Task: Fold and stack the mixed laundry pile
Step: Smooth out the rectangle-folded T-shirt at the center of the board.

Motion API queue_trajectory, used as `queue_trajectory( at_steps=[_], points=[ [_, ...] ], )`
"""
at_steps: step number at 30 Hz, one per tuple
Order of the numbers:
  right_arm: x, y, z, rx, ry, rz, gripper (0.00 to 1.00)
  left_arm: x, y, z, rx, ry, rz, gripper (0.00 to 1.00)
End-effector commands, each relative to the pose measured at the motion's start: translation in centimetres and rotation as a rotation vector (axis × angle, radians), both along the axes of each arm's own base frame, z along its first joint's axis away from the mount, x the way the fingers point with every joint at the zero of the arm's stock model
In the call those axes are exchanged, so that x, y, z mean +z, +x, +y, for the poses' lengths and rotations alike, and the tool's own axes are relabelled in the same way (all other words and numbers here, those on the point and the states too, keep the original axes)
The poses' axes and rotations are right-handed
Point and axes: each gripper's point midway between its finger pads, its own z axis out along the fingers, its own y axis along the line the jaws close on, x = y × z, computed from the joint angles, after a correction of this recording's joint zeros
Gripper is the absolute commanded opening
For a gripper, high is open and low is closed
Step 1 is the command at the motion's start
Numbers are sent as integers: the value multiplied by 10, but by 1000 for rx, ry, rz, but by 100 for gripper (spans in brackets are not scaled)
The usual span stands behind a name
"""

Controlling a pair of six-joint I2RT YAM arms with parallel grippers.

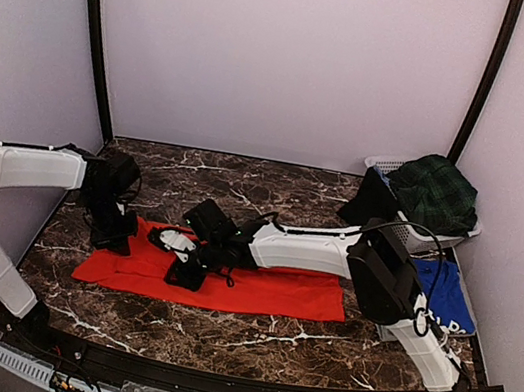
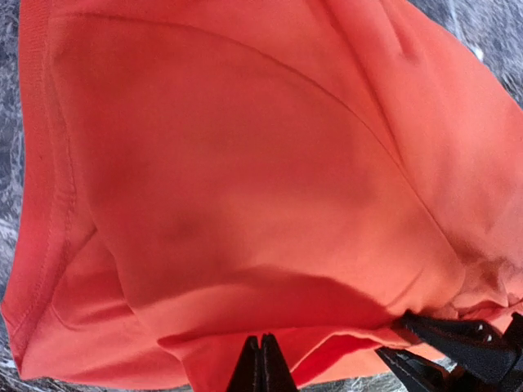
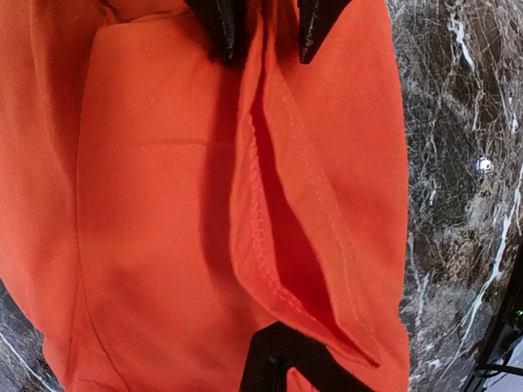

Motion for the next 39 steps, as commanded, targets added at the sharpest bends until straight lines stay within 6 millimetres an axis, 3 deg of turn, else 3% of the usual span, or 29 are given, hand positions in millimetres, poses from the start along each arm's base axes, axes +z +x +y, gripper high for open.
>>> queue_trajectory(
  at_steps=[1,6,11,13,15,17,20,24,28,31,33,39],
  points=[
    [43,3,5,-25,88,-16,28,6,-30,-14,-46,-33,44,0],
    [83,-1,-4,-13,177,47,51,3,-48,-30,-99,-50,75,0],
    [109,-2,-22,-8,234,119,54,0,-64,-37,-148,-32,105,0],
    [111,3,-33,-42,235,166,53,3,-67,-36,-166,-20,96,0],
    [106,12,-49,-90,217,206,51,14,-64,-39,-181,-42,46,0],
    [102,23,-65,-146,205,227,50,37,-53,-46,-201,-94,-68,0],
    [97,42,-92,-237,182,257,49,56,-32,-50,-195,-108,-194,5],
    [84,74,-132,-367,127,267,48,50,-11,-60,-179,-99,-191,8],
    [68,101,-170,-474,62,271,47,25,1,-69,-158,-96,-140,7],
    [53,118,-195,-540,8,266,46,5,-10,-72,-141,-119,-69,5],
    [45,123,-206,-557,-6,283,46,-9,-34,-68,-141,-134,-19,4],
    [36,122,-207,-553,-14,305,46,-5,-85,-46,-102,-150,17,6]
  ],
)
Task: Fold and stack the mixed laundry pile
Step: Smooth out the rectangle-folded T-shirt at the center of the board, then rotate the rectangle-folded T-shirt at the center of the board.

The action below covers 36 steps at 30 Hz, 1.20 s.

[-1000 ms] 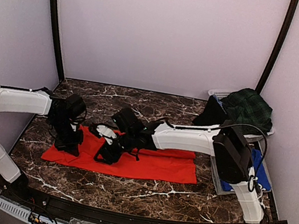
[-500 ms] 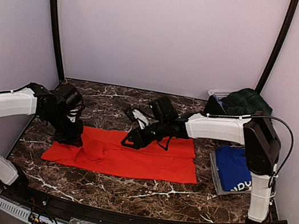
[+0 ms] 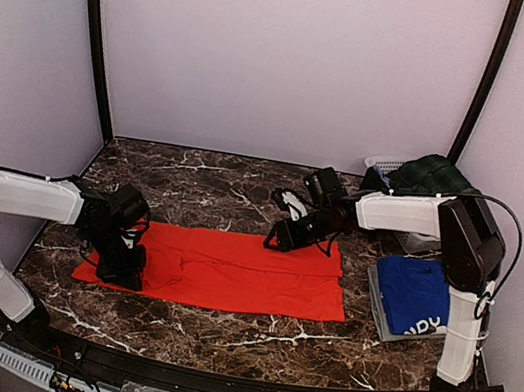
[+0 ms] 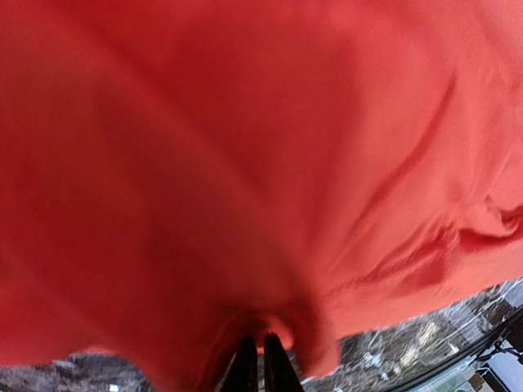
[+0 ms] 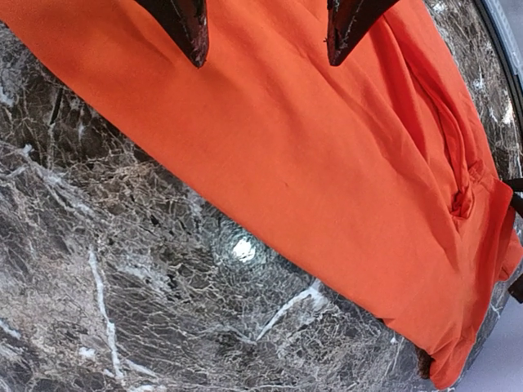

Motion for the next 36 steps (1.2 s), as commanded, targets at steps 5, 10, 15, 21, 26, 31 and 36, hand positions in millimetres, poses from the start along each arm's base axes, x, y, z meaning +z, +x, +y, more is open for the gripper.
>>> queue_trajectory(
  at_steps=[5,10,15,21,26,31,36],
  points=[
    [0,-3,2,9,-9,3,46,42,-37,22,58,-29,-45,18],
    [5,-3,-2,3,-6,-11,46,65,-22,24,75,-29,-144,28],
    [6,14,-22,-56,-49,-30,46,64,29,15,102,29,-184,29],
    [-22,16,-42,-81,-125,22,45,25,71,3,124,50,-124,24],
    [-52,-10,-51,-78,-150,129,42,-10,89,15,157,63,-68,22],
    [-62,-46,-63,-79,-158,198,40,-23,121,20,137,75,-70,18],
    [-64,-107,-47,-21,-149,280,39,-17,188,-7,27,34,-123,16]
  ],
)
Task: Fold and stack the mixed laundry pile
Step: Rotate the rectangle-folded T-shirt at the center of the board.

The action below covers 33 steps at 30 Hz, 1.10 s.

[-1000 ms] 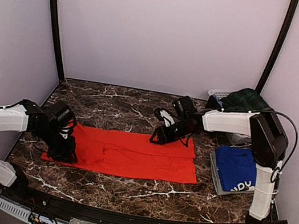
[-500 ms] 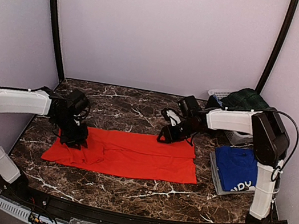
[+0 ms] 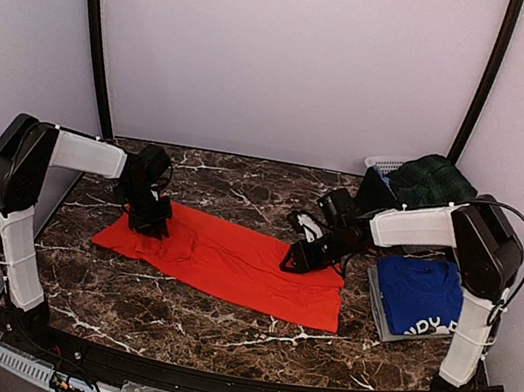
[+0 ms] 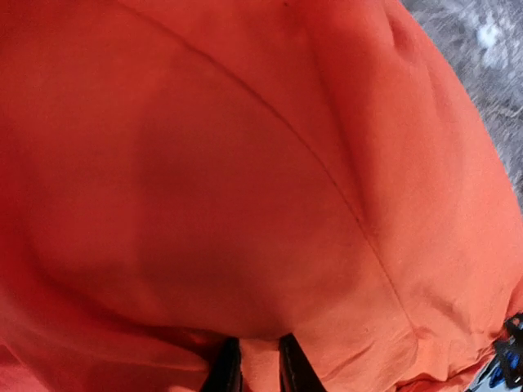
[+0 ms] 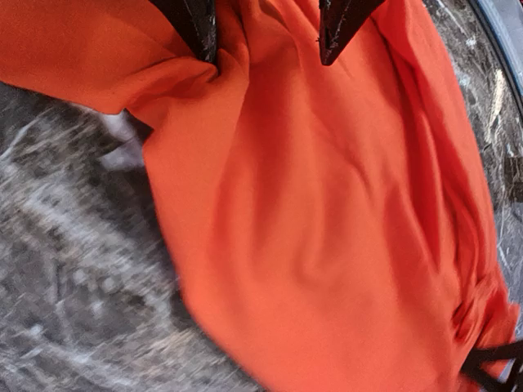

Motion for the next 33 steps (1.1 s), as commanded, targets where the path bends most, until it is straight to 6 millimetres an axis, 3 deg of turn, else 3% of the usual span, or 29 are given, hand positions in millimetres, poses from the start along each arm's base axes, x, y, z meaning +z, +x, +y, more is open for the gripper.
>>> queue_trajectory(
  at_steps=[1,2,3,4,6,7,8,9,10,11,12,14,15,19,20,21,22,23,24,25,26,27,30,33],
  points=[
    [-31,-91,7,64,-69,210,39,-11,45,-14,-149,18,-30,16],
    [-26,-109,17,93,-51,227,39,0,72,-26,-170,-5,-80,17],
    [-21,-127,28,128,-35,242,39,5,82,-32,-216,-11,-107,18],
    [-13,-144,40,165,-10,257,39,20,112,-45,-239,-39,-170,19],
    [12,-175,65,252,55,263,41,44,142,-61,-320,-62,-231,23],
    [25,-178,71,267,81,251,42,38,151,-67,-340,-76,-223,24],
    [38,-178,76,272,108,236,43,72,169,-75,-369,-86,-296,25],
    [51,-173,79,272,129,208,44,66,175,-78,-383,-94,-282,26],
    [65,-166,80,270,144,167,45,97,186,-83,-399,-101,-345,27],
    [77,-157,81,263,150,124,47,98,190,-84,-405,-103,-348,28],
    [87,-148,79,252,151,85,48,121,196,-86,-413,-107,-397,30],
    [98,-130,74,220,158,37,49,141,198,-85,-408,-114,-433,32],
    [98,-121,70,208,158,28,49,152,197,-83,-405,-112,-449,32],
    [79,-109,54,203,92,23,46,141,164,-77,-396,-98,-357,28],
    [75,-109,53,212,82,22,45,155,158,-78,-392,-103,-392,27],
    [71,-109,53,218,76,23,45,127,141,-77,-397,-85,-321,24],
    [67,-107,54,220,66,18,45,140,138,-78,-387,-87,-364,23],
    [65,-103,55,216,59,11,44,114,122,-74,-384,-54,-302,18],
    [66,-100,58,217,59,3,44,122,118,-75,-372,-56,-327,15],
    [64,-96,63,221,59,-1,43,99,102,-72,-374,-26,-269,10],
    [66,-93,67,223,67,-9,42,100,95,-69,-365,-12,-268,7],
    [68,-90,71,223,76,-15,41,82,81,-65,-370,35,-226,2],
    [64,-84,77,241,68,-25,27,69,56,-65,-388,99,-208,0],
    [50,-86,74,270,24,-15,6,50,36,-63,-379,98,-178,0]
  ],
)
